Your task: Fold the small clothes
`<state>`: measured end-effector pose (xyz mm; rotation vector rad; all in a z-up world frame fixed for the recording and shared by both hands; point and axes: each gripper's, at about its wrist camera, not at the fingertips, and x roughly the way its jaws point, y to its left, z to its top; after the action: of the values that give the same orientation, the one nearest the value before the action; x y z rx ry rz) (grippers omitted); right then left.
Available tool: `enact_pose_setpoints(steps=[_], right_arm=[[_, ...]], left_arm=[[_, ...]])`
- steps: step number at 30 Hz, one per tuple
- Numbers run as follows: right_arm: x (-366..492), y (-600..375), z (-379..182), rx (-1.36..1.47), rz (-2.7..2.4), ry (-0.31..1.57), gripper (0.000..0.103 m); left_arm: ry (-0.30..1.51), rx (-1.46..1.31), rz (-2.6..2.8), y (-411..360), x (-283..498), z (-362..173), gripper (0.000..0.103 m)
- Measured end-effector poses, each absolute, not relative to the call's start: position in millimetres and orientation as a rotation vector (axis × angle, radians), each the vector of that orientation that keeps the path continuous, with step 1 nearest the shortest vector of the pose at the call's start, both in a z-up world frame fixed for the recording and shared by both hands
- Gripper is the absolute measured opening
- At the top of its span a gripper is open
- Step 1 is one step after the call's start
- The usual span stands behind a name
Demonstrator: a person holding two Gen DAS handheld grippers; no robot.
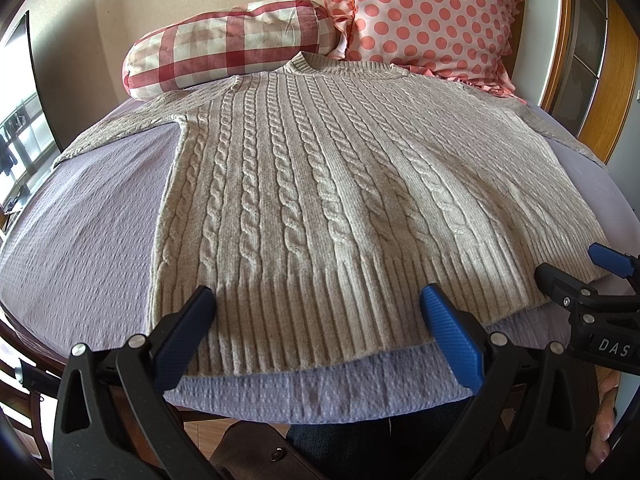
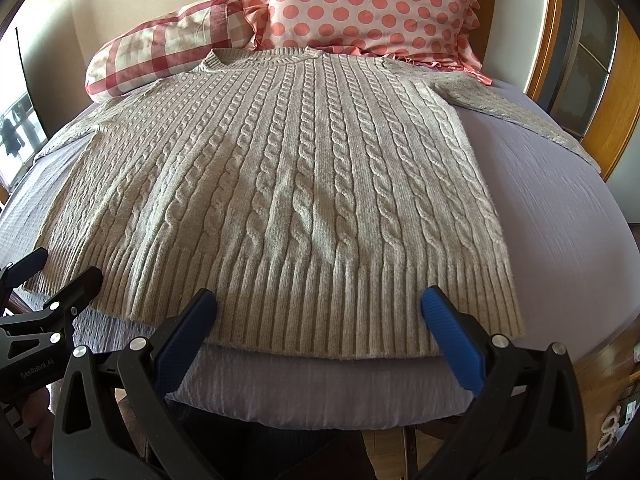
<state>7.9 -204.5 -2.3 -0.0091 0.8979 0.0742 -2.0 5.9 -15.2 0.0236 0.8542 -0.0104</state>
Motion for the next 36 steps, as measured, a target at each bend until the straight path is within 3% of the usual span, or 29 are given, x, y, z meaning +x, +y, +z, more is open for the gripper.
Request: enact_pose_setpoints(steps=[18, 27, 28, 29, 30, 31, 33, 36], right_arm=[[17.6, -223.9, 4.5, -0.002, 0.182, 0.873, 0.102], [110.7, -433.3, 48.1, 0.456, -0.179, 0.818, 0.102], [128.9, -468.2, 46.4, 0.534, -0.23, 0.82, 0.098], [139.7, -489.3, 43.7, 0.581, -0.264, 0.821, 0.083], [150.9, -511.8, 40.5, 0.633, -0.298, 0.821, 0.075], [164.4, -542.0, 33.5, 0.713, -0.346, 0.816, 0.074], [177.7, -580.4, 18.9, 0.834, -0.407, 0.808, 0.058], [191.0, -623.2, -5.2, 0.991, -0.491, 0.779, 0.047]], left_arm=[[0.885, 0.04, -0.066, 11.8, 0.2, -18.8, 0.101], [0.797, -0.145, -0.096, 81.4, 41.4, 14.5, 0.101], [0.796, -0.167, -0.088, 92.5, 48.5, 16.0, 0.101], [0.804, -0.201, -0.075, 107.8, 60.9, 17.0, 0.101], [0.809, -0.221, -0.066, 116.6, 68.5, 16.4, 0.101], [0.813, -0.24, -0.057, 126.2, 76.1, 15.9, 0.101], [0.822, -0.28, -0.034, 147.9, 93.5, 14.8, 0.101], [0.825, -0.339, 0.017, 178.1, 110.0, 13.4, 0.101]])
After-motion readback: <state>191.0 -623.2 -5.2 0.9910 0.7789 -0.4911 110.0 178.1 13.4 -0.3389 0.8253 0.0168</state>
